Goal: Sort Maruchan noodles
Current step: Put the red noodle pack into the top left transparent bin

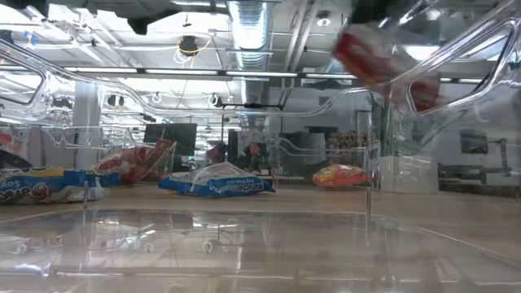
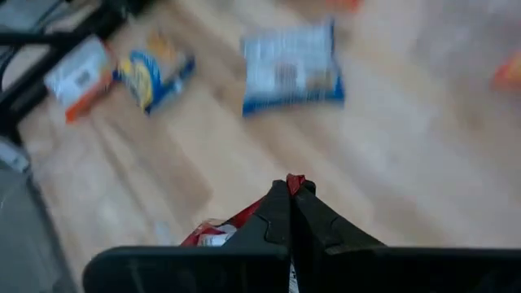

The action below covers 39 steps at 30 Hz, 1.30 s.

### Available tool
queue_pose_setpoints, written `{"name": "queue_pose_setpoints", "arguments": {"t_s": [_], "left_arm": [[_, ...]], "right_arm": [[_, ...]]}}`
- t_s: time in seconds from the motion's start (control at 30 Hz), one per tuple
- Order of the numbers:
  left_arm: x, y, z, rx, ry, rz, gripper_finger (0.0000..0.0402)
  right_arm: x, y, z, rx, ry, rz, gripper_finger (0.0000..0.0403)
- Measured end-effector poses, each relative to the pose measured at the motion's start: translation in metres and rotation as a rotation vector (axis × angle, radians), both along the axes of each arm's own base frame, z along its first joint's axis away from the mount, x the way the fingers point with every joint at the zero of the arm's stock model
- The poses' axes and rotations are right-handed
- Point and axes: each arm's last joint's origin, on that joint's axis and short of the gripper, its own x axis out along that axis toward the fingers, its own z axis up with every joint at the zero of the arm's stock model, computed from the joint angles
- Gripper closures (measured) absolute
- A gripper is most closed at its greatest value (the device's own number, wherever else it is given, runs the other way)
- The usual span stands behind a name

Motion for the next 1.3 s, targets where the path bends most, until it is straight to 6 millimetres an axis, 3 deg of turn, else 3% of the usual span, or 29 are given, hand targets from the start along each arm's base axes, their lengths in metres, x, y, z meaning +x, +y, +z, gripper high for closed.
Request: {"name": "queue_pose_setpoints", "arguments": {"t_s": [0.1,0.27,0.6,0.97,1.3], "left_arm": [[-0.006,-0.001,0.004,0.040,-0.024,0.011,0.0209],[-0.023,-0.005,0.013,0.129,-0.087,0.024,0.0209],[-0.052,-0.012,0.028,0.202,-0.247,0.044,0.0209],[-0.052,-0.012,0.028,0.218,-0.250,0.046,0.0209],[-0.052,-0.012,0.029,0.217,-0.258,0.045,0.0209]], "right_arm": [[0.018,-0.029,0.015,-0.090,-0.032,-0.003,0.0386],[0.054,-0.076,0.021,-0.169,-0.119,0.013,0.0386],[0.149,-0.143,-0.008,-0.199,-0.480,0.095,0.0386],[0.239,-0.186,-0.025,-0.219,-0.729,0.126,0.0386],[0.290,-0.209,-0.035,-0.229,-0.860,0.172,0.0386]]}}
